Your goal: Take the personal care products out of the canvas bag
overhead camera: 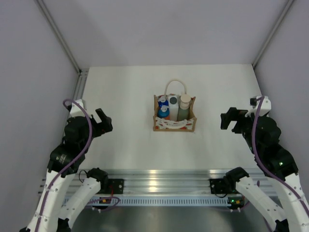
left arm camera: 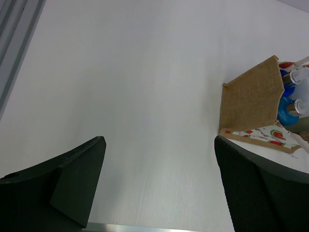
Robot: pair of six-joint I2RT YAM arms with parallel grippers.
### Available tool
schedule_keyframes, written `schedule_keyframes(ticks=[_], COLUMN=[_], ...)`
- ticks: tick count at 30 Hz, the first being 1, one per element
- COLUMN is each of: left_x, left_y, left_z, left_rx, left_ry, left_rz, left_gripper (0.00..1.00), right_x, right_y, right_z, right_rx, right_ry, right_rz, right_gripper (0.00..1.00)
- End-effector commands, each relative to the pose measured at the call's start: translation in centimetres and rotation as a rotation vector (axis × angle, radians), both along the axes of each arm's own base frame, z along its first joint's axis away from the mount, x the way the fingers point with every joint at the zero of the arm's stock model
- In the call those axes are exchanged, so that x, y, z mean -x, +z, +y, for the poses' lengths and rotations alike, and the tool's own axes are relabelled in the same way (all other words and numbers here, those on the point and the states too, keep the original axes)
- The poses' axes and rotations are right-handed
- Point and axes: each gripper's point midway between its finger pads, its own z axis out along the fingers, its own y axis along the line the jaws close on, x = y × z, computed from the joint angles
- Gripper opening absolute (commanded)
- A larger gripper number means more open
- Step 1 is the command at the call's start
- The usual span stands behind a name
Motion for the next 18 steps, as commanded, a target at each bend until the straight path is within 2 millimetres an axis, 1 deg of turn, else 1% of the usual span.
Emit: schedule_keyframes(ticks=[1,2,3,5,6,7,8,9,10,11,12,13,14,15,16,17,18], left_x=[-0.2,-0.3,-0.3,-0.3,-0.3,-0.3,-0.3,-0.2,-0.2,-0.2,-0.2,-0.3,-0.4,-0.6,-0.6,-0.7,-0.8], left_y=[0.1,0.0,-0.1,-0.2,-0.3,-0.3,-0.5,-0.6,-0.7,-0.9,-1.1,-1.2,-1.4,-1.7,-1.8,-1.9,-2.1], left_z=[0.4,0.4,0.4,0.4,0.4,0.5,0.6,0.6,0.6,0.3,0.1,-0.2,-0.4,-0.5,-0.6,-0.6,-0.8], left_rx=[0.010,0.011,0.015,0.018,0.017,0.018,0.014,0.018,0.015,0.016,0.009,0.012,0.017,0.012,0.011,0.011,0.010], left_ry=[0.035,0.039,0.041,0.045,0.048,0.051,0.057,0.059,0.056,0.037,0.023,0.011,0.001,-0.002,-0.003,-0.004,-0.011], left_rz=[-0.009,-0.007,-0.004,-0.003,-0.002,-0.004,-0.001,-0.001,0.002,0.008,0.019,0.025,0.034,0.049,0.054,0.061,0.071], left_gripper=[0.98,0.98,0.98,0.98,0.98,0.98,0.98,0.98,0.98,0.98,0.98,0.98,0.98,0.98,0.98,0.98,0.98], right_x=[-1.3,-1.6,-2.0,-2.7,-3.4,-3.3,-4.0,-4.3,-3.9,-4.5,-4.7,-4.7,-5.3,-5.3,-6.2,-6.9,-7.1], right_y=[2.4,2.3,1.2,0.5,0.5,0.4,-0.2,0.1,-0.1,-1.1,-0.8,-1.1,-1.9,-2.6,-2.5,-3.5,-4.2], right_z=[0.5,1.0,1.5,3.0,4.0,5.9,7.0,8.4,10.5,11.6,12.7,13.6,14.3,15.2,15.2,15.6,16.1], right_rx=[-0.051,-0.050,-0.044,-0.042,-0.055,-0.072,-0.070,-0.085,-0.090,-0.093,-0.099,-0.104,-0.098,-0.087,-0.045,-0.016,0.008], right_ry=[0.000,0.020,0.044,0.115,0.154,0.256,0.304,0.375,0.500,0.548,0.599,0.648,0.661,0.686,0.664,0.660,0.660], right_rz=[-0.089,-0.099,-0.087,-0.090,-0.112,-0.115,-0.105,-0.134,-0.133,-0.099,-0.116,-0.106,-0.084,-0.078,-0.119,-0.109,-0.108], right_gripper=[1.00,0.99,0.99,0.99,1.00,1.00,1.00,0.99,1.00,0.99,0.99,1.00,0.99,0.99,0.99,0.99,0.99])
